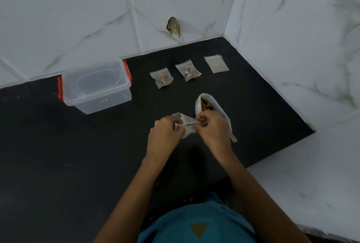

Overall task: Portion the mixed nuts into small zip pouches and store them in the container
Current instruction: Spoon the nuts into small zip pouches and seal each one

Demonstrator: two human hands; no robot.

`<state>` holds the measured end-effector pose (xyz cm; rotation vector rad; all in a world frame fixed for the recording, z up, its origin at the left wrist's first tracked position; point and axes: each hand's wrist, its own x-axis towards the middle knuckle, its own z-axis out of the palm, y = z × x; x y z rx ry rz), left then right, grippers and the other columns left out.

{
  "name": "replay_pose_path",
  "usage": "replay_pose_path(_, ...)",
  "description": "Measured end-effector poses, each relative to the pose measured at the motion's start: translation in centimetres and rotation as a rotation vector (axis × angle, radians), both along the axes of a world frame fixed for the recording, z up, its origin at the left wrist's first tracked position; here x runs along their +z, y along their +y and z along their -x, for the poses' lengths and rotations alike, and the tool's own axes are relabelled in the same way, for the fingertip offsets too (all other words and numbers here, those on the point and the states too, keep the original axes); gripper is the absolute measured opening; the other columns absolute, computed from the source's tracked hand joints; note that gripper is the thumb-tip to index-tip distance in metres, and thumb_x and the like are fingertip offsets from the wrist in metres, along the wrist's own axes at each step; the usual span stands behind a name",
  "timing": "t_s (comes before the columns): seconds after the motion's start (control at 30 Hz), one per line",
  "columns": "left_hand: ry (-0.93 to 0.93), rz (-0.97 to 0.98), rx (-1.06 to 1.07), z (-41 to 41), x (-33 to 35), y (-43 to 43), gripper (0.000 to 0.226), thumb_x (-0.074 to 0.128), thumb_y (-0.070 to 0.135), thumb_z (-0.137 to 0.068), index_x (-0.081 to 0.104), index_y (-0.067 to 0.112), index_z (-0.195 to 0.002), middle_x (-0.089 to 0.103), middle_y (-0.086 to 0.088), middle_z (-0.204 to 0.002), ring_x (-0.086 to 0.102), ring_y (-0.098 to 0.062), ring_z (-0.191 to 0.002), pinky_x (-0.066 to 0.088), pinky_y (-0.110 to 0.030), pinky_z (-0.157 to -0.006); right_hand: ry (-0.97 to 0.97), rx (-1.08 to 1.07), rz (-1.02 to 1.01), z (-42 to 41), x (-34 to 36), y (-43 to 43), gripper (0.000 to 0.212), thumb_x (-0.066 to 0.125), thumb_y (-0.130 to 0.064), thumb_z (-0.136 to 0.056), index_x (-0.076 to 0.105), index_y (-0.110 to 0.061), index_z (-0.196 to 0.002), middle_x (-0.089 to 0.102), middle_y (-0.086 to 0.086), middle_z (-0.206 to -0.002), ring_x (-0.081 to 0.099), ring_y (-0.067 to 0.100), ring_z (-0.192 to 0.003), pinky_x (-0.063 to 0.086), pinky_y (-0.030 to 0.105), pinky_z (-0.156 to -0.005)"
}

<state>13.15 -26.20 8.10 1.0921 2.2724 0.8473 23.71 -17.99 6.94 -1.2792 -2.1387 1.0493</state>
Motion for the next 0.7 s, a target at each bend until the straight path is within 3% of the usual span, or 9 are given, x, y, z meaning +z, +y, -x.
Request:
replay_pose_path(0.13, -0.134, -0.144, -0.233, 0.9, -0.6, -0.3, 0.065, 0.069, 0.025, -0.080, 0.037, 0.020, -0.137, 0.035, 0.006, -0.143, 0.030, -0.003, -0.128, 0.029, -0.013, -0.098, 0.016, -0.025, 0.061, -0.4, 0.1, 0.3, 0.011, 0.060, -0.005, -0.083, 0.061, -0.015, -0.085, 0.062, 0.000, -0.084, 0.057, 0.004, -0.072, 0.046, 0.008, -0.062)
replay_pose_path(0.2, -0.155, -0.128, -0.351, 0.5, -1.2, -0.2, 0.093, 0.078, 0.025, -0.069, 0.022, 0.022, -0.143, 0.021, 0.010, -0.149, 0.009, -0.003, -0.135, 0.016, -0.027, -0.112, 0.046, -0.042, 0.083, -0.5, 0.3, 0.1, 0.011, 0.061, -0.004, -0.082, 0.061, -0.015, -0.083, 0.062, 0.001, -0.083, 0.057, 0.006, -0.072, 0.045, 0.007, -0.060)
replay_pose_path(0.27, -0.096, -0.162, -0.380, -0.1, -1.9, 0.1, 0.103, 0.081, 0.024, -0.065, 0.013, 0.027, -0.142, 0.016, 0.016, -0.144, -0.001, -0.003, -0.135, 0.004, -0.041, -0.117, 0.071, -0.029, 0.122, -0.5, 0.7, 0.0, 0.012, 0.060, -0.003, -0.082, 0.060, -0.015, -0.084, 0.061, -0.001, -0.079, 0.056, 0.004, -0.068, 0.044, 0.005, -0.057)
replay_pose_path(0.33, -0.070, -0.314, -0.321, -0.7, -2.9, 0.5, 0.100, 0.081, 0.021, -0.066, 0.011, 0.032, -0.135, 0.025, 0.012, -0.138, 0.013, -0.008, -0.137, 0.011, -0.047, -0.117, 0.092, -0.005, 0.223, -0.5, 1.1, -0.2, 0.011, 0.060, -0.003, -0.083, 0.060, -0.012, -0.089, 0.061, 0.000, -0.082, 0.056, 0.004, -0.066, 0.044, 0.006, -0.050)
replay_pose_path(0.37, -0.078, -0.385, -0.276, -0.8, -3.4, 0.7, 0.098, 0.080, 0.020, -0.067, 0.010, 0.033, -0.134, 0.033, 0.008, -0.135, 0.025, -0.006, -0.134, 0.021, -0.042, -0.115, 0.114, 0.006, 0.290, -0.5, 1.3, -0.2, 0.010, 0.062, -0.005, -0.083, 0.060, -0.011, -0.091, 0.062, 0.003, -0.086, 0.058, 0.005, -0.067, 0.045, 0.008, -0.049)
replay_pose_path(0.43, -0.130, -0.443, -0.230, -0.6, -4.1, 0.9, 0.100, 0.079, 0.017, -0.069, 0.007, 0.033, -0.135, 0.043, -0.001, -0.131, 0.032, 0.010, -0.125, 0.029, -0.012, -0.106, 0.142, 0.020, 0.399, -0.8, 1.6, 0.0, 0.016, 0.067, -0.009, -0.081, 0.061, -0.009, -0.095, 0.064, 0.005, -0.092, 0.061, 0.007, -0.072, 0.047, 0.010, -0.051)
replay_pose_path(0.5, -0.175, -0.440, -0.261, -0.1, -4.4, 1.0, 0.106, 0.080, 0.013, -0.068, 0.001, 0.035, -0.135, 0.041, 0.001, -0.132, 0.028, 0.016, -0.123, 0.026, 0.002, -0.097, 0.182, 0.019, 0.510, -1.2, 2.0, 0.1, 0.019, 0.069, -0.010, -0.079, 0.061, -0.010, -0.096, 0.064, 0.005, -0.095, 0.062, 0.006, -0.074, 0.047, 0.009, -0.051)
replay_pose_path(0.6, -0.135, -0.455, -0.317, 0.6, -5.1, 1.0, 0.110, 0.078, 0.009, -0.069, -0.003, 0.044, -0.134, 0.035, 0.013, -0.130, 0.032, 0.009, -0.124, 0.028, -0.002, -0.099, 0.239, 0.012, 0.652, -1.8, 2.3, 0.2, 0.014, 0.068, -0.010, -0.080, 0.062, -0.015, -0.092, 0.065, 0.005, -0.100, 0.065, 0.009, -0.085, 0.050, 0.011, -0.058)
replay_pose_path(0.7, -0.106, -0.484, -0.273, 0.8, -5.5, 1.1, 0.100, 0.074, 0.007, -0.074, 0.005, 0.046, -0.134, 0.037, 0.012, -0.129, 0.040, -0.001, -0.123, 0.035, -0.017, -0.101, 0.238, 0.030, 0.708, -1.8, 2.5, 0.3, 0.015, 0.066, -0.006, -0.080, 0.063, -0.017, -0.090, 0.066, 0.004, -0.100, 0.065, 0.013, -0.093, 0.054, 0.020, -0.075)
